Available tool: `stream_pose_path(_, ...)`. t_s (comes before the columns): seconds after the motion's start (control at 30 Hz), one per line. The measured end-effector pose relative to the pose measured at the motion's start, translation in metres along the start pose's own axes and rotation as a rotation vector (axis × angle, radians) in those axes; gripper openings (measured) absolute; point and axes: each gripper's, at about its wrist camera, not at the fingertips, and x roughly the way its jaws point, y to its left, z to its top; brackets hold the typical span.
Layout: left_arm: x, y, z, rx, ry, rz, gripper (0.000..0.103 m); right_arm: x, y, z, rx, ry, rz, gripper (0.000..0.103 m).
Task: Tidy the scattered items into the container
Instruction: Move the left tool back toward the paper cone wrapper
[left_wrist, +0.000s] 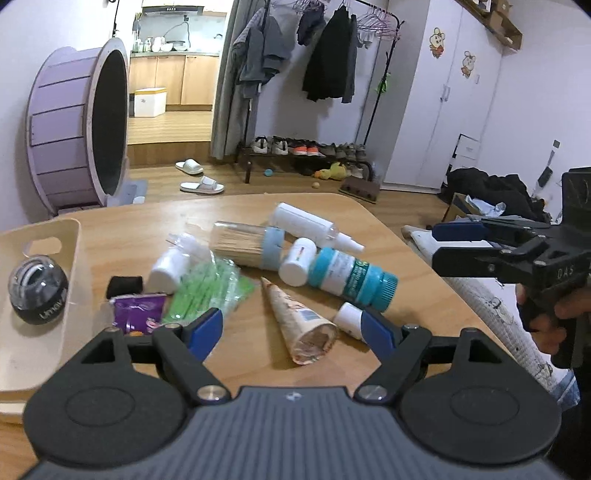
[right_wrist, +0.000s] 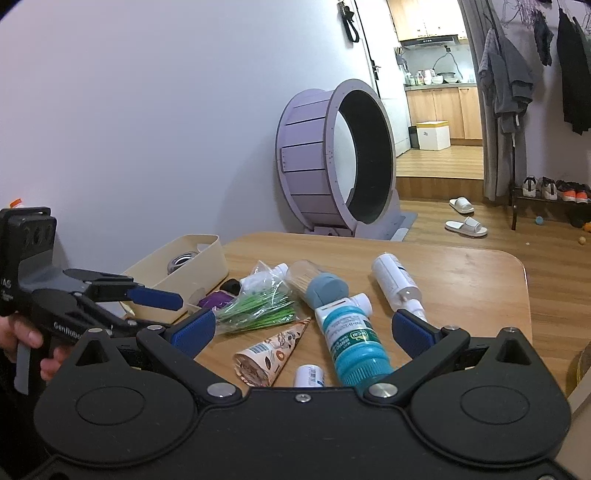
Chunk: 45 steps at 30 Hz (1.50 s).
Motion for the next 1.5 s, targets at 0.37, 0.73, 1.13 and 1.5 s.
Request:
stream_pose_path(0.37, -0.005, -0.001, -0.015, -0.006, -0.013, 0.012, 0.081, 0.006, 0.007, -0.012, -0.001, 0.018, -0.028, 0.103)
stream_pose_path(0.73, -0.021, 0.020, -0.020, -0.051, -0.043, 0.042, 0.081, 0.032, 0.030, -0.029, -0.031, 0.096, -0.001, 0.074)
stream_pose_path(1.13, -0.034, 0.035, -0.023, -0.073, -0.064, 0.053, 0.081, 0.070, 0.058, -0.035, -0.035, 0.130, -0.048, 0.065)
stream_pose_path(1.5, -0.037, 0.040, -0.023, -0.092, -0.070, 0.060, 0.081, 0.094, 0.070, -0.043, -0.066, 0.132, -0.123, 0.065)
